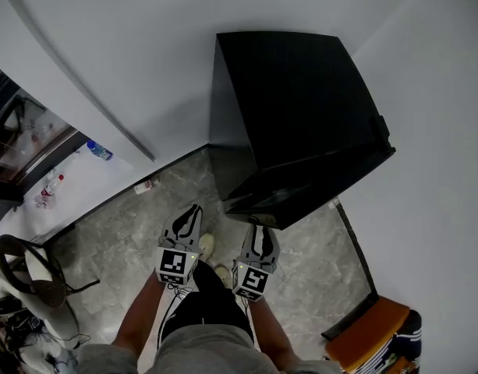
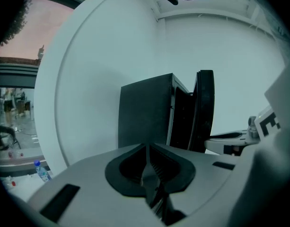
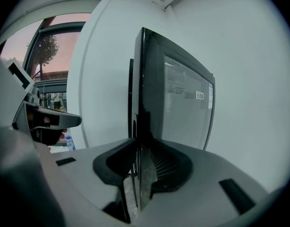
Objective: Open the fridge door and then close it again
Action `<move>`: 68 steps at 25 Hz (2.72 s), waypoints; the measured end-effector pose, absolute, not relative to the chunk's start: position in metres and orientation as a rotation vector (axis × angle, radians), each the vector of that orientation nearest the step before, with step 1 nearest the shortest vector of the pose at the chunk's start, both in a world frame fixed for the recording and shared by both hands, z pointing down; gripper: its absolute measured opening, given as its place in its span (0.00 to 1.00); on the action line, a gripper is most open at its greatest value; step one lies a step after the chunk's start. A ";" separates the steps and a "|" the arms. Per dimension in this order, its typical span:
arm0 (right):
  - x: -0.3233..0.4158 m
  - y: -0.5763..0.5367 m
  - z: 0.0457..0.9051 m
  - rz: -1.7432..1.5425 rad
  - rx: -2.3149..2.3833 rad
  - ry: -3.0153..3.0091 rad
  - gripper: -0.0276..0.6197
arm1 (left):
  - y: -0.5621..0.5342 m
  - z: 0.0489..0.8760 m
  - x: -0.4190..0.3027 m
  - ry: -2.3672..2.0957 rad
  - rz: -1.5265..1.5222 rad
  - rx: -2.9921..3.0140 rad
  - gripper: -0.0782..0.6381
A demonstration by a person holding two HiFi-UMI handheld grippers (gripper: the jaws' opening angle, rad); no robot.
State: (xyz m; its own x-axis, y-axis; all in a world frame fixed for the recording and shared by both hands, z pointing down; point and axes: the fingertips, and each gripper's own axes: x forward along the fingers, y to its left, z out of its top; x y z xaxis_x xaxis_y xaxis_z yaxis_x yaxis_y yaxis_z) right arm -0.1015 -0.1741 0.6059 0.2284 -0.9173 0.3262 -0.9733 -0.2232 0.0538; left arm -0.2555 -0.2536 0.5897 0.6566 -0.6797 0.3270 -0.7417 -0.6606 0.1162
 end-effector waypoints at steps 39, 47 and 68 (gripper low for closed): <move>-0.113 -0.223 0.605 0.373 2.455 -1.513 0.21 | -0.338 0.593 -0.222 -0.759 0.427 2.818 0.15; -0.114 -0.238 0.604 0.319 2.474 -1.480 0.22 | -0.351 0.589 -0.227 -0.728 0.426 2.821 0.15; -0.130 -0.229 0.577 0.405 2.440 -1.641 0.21 | -0.344 0.567 -0.238 -0.682 0.391 2.830 0.15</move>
